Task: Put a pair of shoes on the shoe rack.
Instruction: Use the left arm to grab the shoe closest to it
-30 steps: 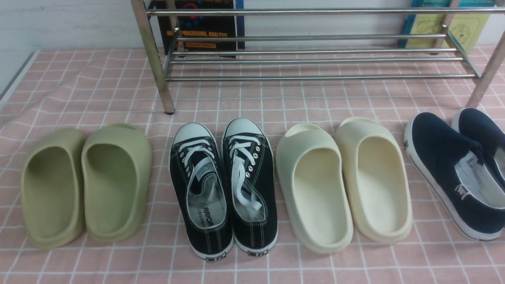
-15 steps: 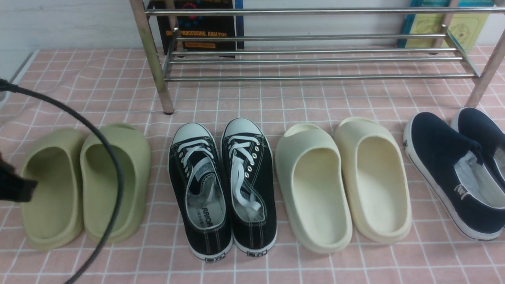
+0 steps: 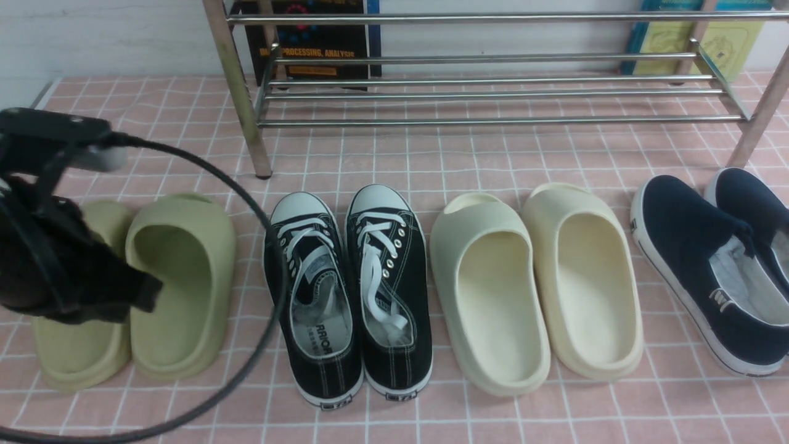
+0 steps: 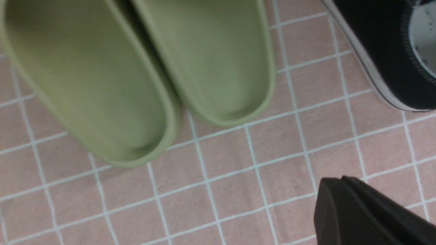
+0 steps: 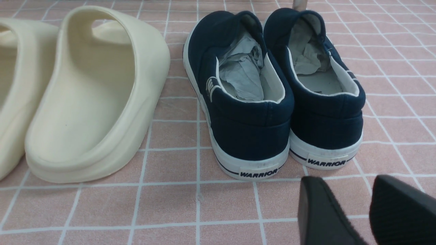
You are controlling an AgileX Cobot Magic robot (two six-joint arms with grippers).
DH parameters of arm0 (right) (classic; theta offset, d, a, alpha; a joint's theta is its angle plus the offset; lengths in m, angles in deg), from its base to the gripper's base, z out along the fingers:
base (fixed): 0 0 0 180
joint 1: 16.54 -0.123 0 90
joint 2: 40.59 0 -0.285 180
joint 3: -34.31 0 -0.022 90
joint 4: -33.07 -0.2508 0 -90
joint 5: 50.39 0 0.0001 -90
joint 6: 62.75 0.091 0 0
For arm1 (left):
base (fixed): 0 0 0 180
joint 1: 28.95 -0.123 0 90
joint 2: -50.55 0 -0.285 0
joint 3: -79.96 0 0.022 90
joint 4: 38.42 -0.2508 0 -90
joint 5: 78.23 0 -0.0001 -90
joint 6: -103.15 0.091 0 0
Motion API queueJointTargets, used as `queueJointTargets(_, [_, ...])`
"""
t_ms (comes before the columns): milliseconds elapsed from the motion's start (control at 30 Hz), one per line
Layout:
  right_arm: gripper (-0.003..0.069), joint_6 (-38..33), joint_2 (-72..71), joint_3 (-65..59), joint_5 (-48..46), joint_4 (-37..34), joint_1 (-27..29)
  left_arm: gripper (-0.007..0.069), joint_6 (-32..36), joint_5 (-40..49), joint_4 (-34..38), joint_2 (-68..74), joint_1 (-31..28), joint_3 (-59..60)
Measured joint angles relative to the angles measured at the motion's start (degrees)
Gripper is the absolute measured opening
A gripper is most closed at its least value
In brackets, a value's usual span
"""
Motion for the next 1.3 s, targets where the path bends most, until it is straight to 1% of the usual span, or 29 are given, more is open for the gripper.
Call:
queueJointTargets(100, [0.0240,0.00,0.00,0.00,0.00,0.00,0.00,0.0020,-7.32,-2.09,-5.60,3.92,8.75,-0.18])
queueJointTargets(133, [0.0240,0.00,0.00,0.00,0.00,0.00,0.00,0.0027,-10.08,-2.50,-7.15,5.28,10.40,-0.33])
queueJointTargets(167, [0.0240,0.00,0.00,0.00,0.00,0.00,0.00,0.0048,-15.05,-3.44,-9.65,7.87,14.37,-0.84])
queueJointTargets(200, [0.0240,0.00,0.00,0.00,0.00,0.00,0.00,0.0052,-15.73,-3.56,-9.65,8.25,14.37,-0.95])
queueJointTargets(233, [0.0240,0.00,0.00,0.00,0.00,0.00,0.00,0.0090,-20.84,-4.11,-11.80,11.41,17.44,-2.03])
queueJointTargets(267, [0.0240,0.00,0.00,0.00,0.00,0.00,0.00,0.0097,-21.43,-4.22,-12.16,11.80,18.05,-2.20])
queueJointTargets(300, [0.0240,0.00,0.00,0.00,0.00,0.00,0.00,0.0152,-25.70,-4.56,-12.93,14.92,19.62,-3.69])
queueJointTargets(400, [0.0240,0.00,0.00,0.00,0.00,0.00,0.00,0.0298,-32.35,-5.72,-12.57,20.43,20.60,-6.55])
queueJointTargets(433, [0.0240,0.00,0.00,0.00,0.00,0.00,0.00,0.0327,-33.40,-6.07,-12.48,21.55,20.60,-6.95])
queueJointTargets(467, [0.0240,0.00,0.00,0.00,0.00,0.00,0.00,0.0373,-35.04,-6.57,-12.43,22.80,20.60,-7.22])
queueJointTargets(500, [0.0240,0.00,0.00,0.00,0.00,0.00,0.00,0.0391,-35.61,-6.65,-12.44,23.03,20.60,-7.25])
queueJointTargets(533, [0.0240,0.00,0.00,0.00,0.00,0.00,0.00,0.0452,-37.39,-7.43,-12.35,24.76,20.60,-7.42])
queueJointTargets(567, [0.0240,0.00,0.00,0.00,0.00,0.00,0.00,0.0459,-37.58,-7.43,-12.35,25.13,20.60,-7.42])
queueJointTargets(633, [0.0240,0.00,0.00,0.00,0.00,0.00,0.00,0.0515,-39.48,-8.68,-12.17,27.13,20.60,-7.42])
queueJointTargets(667, [0.0240,0.00,0.00,0.00,0.00,0.00,0.00,0.0519,-39.93,-8.99,-12.17,27.91,20.60,-7.42])
queueJointTargets(733, [0.0240,0.00,0.00,0.00,0.00,0.00,0.00,0.0504,-40.70,-9.82,-12.12,29.11,20.60,-7.42])
queueJointTargets(800, [0.0240,0.00,0.00,0.00,0.00,0.00,0.00,0.0441,-41.46,-10.91,-12.12,30.52,20.60,-7.42])
queueJointTargets(867, [0.0240,0.00,0.00,0.00,0.00,0.00,0.00,0.0331,-41.76,-11.84,-12.24,31.42,20.60,-7.42])
queueJointTargets(933, [0.0240,0.00,0.00,0.00,0.00,-0.06,0.00,0.0195,-41.96,-12.48,-12.70,31.68,20.60,-7.42])
queueJointTargets(967, [0.0240,0.00,0.00,0.00,0.00,-0.06,0.00,0.0181,-42.02,-12.58,-12.85,31.76,20.60,-7.42])
queueJointTargets(1000, [0.0240,0.00,0.00,0.00,0.00,-0.06,0.00,0.0083,-42.68,-12.52,-13.48,31.76,20.60,-7.42])
queueJointTargets(1033, [0.0240,0.00,0.00,0.00,0.00,-0.06,0.00,0.0053,-43.07,-12.51,-13.96,31.76,20.60,-7.42])
queueJointTargets(1067, [0.0240,0.00,0.00,0.00,0.00,-0.06,0.00,0.0028,-43.50,-12.47,-14.26,31.69,20.60,-7.42])
queueJointTargets(1133, [0.0240,0.00,0.00,0.00,0.00,-0.01,0.00,0.0015,-43.77,-12.20,-14.80,31.06,20.60,-7.42])
queueJointTargets(1267, [0.0240,0.00,0.00,0.00,0.00,-0.01,0.00,0.0013,-43.82,-10.45,-15.64,28.46,20.54,-8.58])
queueJointTargets(1300, [0.0240,0.00,0.00,0.00,0.00,-0.01,0.00,0.0016,-43.45,-9.00,-15.97,26.25,20.40,-10.64])
